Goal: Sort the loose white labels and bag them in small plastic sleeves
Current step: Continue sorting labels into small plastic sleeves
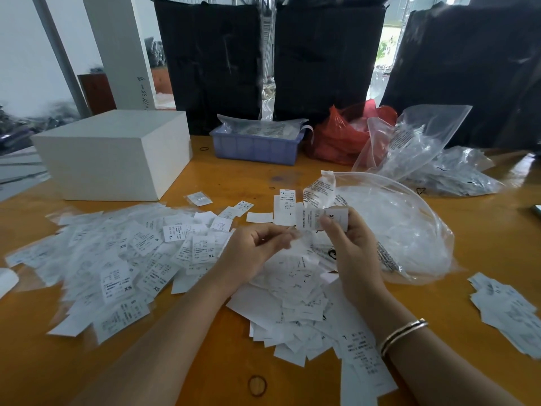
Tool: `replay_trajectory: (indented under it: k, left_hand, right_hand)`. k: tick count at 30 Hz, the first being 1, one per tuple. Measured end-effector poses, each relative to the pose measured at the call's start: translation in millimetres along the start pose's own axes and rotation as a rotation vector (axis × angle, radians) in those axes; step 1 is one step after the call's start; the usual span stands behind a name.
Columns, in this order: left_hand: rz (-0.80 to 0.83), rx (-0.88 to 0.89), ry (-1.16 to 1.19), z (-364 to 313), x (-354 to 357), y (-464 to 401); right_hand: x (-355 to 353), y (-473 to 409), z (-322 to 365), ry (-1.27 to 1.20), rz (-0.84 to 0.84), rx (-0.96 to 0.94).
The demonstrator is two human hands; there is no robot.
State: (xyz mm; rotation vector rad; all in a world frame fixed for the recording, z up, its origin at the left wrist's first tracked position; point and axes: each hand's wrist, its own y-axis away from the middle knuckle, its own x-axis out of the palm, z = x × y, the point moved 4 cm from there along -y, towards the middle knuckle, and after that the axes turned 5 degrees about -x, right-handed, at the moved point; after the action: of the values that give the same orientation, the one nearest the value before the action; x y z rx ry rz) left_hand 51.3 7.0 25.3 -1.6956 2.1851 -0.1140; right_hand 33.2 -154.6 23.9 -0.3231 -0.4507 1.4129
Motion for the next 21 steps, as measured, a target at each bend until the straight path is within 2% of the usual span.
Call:
replay_trajectory:
  k: [4,10,21]
  left_hand:
    - [0.068,-0.053,0.078,3.0,2.1,0.9]
    - [0.086,-0.075,0.096,3.3,2.8,1.2]
    - [0.102,-0.103,0.096,2.9,3.4,3.2]
  right_hand:
    - [-0.5,-1.1,1.0,-0.062,0.007,-0.028]
    - [-3.3,-3.2,0.1,-0.150,-0.030,-0.014]
    - [1.4,-1.2,0.2,-0.097,0.033,-0.005]
